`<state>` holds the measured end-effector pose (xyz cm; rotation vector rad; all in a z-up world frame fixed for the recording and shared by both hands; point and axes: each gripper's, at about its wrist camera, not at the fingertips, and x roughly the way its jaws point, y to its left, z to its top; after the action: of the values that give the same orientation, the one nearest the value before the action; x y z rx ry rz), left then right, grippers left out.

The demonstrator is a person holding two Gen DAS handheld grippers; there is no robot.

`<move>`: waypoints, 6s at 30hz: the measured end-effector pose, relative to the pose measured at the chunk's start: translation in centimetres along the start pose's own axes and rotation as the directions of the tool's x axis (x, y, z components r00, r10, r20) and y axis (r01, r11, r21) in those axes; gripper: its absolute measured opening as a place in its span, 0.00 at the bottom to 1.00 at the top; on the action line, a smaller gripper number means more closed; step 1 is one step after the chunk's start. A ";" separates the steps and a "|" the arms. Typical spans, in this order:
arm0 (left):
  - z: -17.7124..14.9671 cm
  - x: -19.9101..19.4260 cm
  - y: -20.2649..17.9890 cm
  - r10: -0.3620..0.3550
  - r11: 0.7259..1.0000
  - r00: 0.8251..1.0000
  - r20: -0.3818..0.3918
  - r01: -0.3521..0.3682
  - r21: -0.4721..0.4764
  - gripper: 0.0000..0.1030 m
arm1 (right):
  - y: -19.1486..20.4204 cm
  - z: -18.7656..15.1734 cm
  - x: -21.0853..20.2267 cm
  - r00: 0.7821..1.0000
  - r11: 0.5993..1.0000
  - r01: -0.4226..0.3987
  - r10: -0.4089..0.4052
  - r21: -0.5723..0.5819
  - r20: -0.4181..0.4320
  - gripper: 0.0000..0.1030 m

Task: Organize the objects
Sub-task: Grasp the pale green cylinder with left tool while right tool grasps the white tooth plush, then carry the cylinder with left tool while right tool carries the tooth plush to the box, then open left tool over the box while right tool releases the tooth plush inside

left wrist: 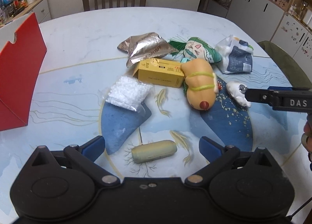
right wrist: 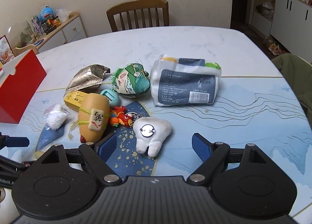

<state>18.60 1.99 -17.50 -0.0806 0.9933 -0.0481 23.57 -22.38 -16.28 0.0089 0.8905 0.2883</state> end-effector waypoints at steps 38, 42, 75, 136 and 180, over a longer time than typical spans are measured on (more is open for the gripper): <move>-0.7 0.2 -0.4 0.017 0.997 0.999 -0.032 -0.020 -0.076 0.49 | 0.7 0.1 2.0 1.000 0.998 -0.018 0.017 -0.057 -0.020 0.45; -0.7 -0.1 -0.2 0.012 0.997 0.999 -0.031 -0.014 -0.081 0.49 | 0.7 0.1 0.8 1.000 0.998 -0.023 0.023 -0.051 -0.010 0.45; 4.5 -10.5 9.6 0.000 0.986 0.995 0.103 0.017 -0.166 0.49 | 14.6 4.6 -9.9 0.977 0.959 -0.192 0.207 -0.210 0.056 0.45; 11.1 -1.3 36.2 0.183 0.957 0.978 -0.100 -0.200 -0.211 0.49 | 45.6 9.8 11.3 0.962 0.869 -0.241 0.154 -0.432 -0.226 0.45; 11.3 -3.8 35.5 0.176 0.960 0.982 -0.065 -0.186 -0.211 0.66 | 44.4 10.3 6.0 0.958 0.874 -0.281 0.228 -0.397 -0.176 0.58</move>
<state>26.18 38.19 -11.40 -0.1883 1.0451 0.2279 24.15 22.92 -8.73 -0.2956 0.9365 0.7326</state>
